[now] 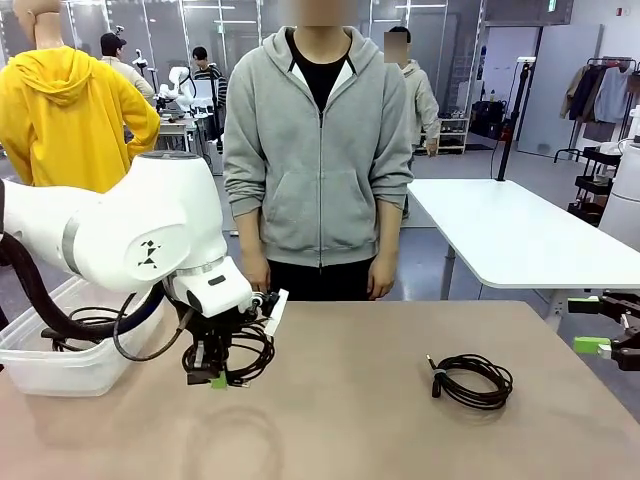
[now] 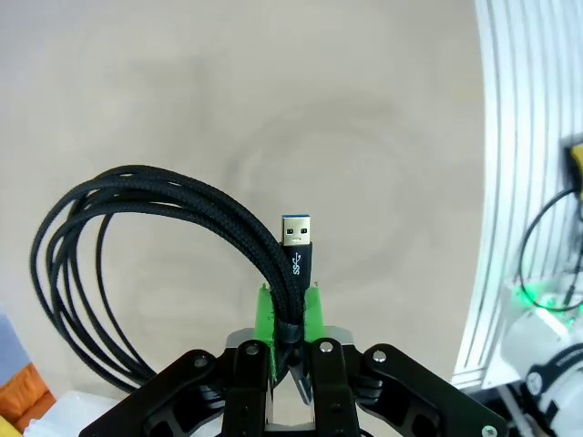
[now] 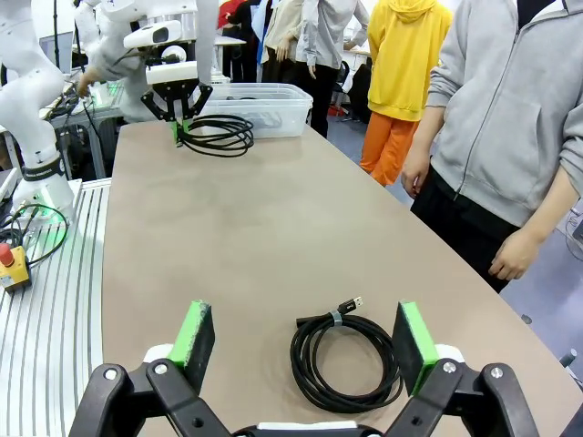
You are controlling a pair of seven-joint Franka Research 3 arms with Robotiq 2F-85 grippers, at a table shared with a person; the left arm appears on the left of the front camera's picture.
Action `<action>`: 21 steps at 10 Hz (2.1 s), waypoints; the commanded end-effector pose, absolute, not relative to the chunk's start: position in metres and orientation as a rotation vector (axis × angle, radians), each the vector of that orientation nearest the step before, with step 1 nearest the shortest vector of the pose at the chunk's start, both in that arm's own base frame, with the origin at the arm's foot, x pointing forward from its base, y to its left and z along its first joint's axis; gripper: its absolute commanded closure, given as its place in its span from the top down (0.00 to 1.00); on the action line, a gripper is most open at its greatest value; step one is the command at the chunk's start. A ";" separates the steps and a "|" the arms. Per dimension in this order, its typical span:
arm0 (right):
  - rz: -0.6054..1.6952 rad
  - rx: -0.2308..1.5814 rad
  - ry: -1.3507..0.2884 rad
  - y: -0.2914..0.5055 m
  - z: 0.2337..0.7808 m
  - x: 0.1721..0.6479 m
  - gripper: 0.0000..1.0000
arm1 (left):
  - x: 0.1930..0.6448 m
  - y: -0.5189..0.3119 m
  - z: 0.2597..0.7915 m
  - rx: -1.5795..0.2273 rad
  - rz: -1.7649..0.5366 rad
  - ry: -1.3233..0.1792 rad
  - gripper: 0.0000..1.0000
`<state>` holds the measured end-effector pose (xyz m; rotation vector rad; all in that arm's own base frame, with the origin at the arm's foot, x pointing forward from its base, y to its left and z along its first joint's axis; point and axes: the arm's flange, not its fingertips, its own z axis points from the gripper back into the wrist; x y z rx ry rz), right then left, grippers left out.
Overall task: Organize and store the cables.
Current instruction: Place the USB Extension Cable into the Organizing box.
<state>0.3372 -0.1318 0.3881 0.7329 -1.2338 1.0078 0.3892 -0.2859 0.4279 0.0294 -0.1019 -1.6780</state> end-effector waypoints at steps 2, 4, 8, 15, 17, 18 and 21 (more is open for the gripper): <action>1.011 0.736 -1.237 -0.130 0.389 0.339 1.00 | 0.400 -0.229 0.457 0.122 -1.794 -0.187 0.14; 1.011 0.736 -1.237 -0.130 0.389 0.339 1.00 | 0.409 -0.185 0.470 0.146 -1.786 -0.196 0.14; 1.011 0.736 -1.237 -0.130 0.389 0.339 1.00 | 0.428 -0.072 0.500 0.271 -1.724 -0.243 0.14; 1.011 0.736 -1.237 -0.130 0.389 0.339 1.00 | 0.535 -0.010 0.446 0.327 -1.505 -0.106 0.14; 1.011 0.736 -1.237 -0.130 0.389 0.339 1.00 | 0.551 0.000 0.421 0.276 -1.468 -0.064 0.14; 1.011 0.736 -1.237 -0.130 0.389 0.339 1.00 | 0.556 0.003 0.411 0.279 -1.467 -0.033 0.14; 1.011 0.736 -1.237 -0.130 0.389 0.339 1.00 | 0.550 0.002 0.412 0.253 -1.460 -0.047 0.48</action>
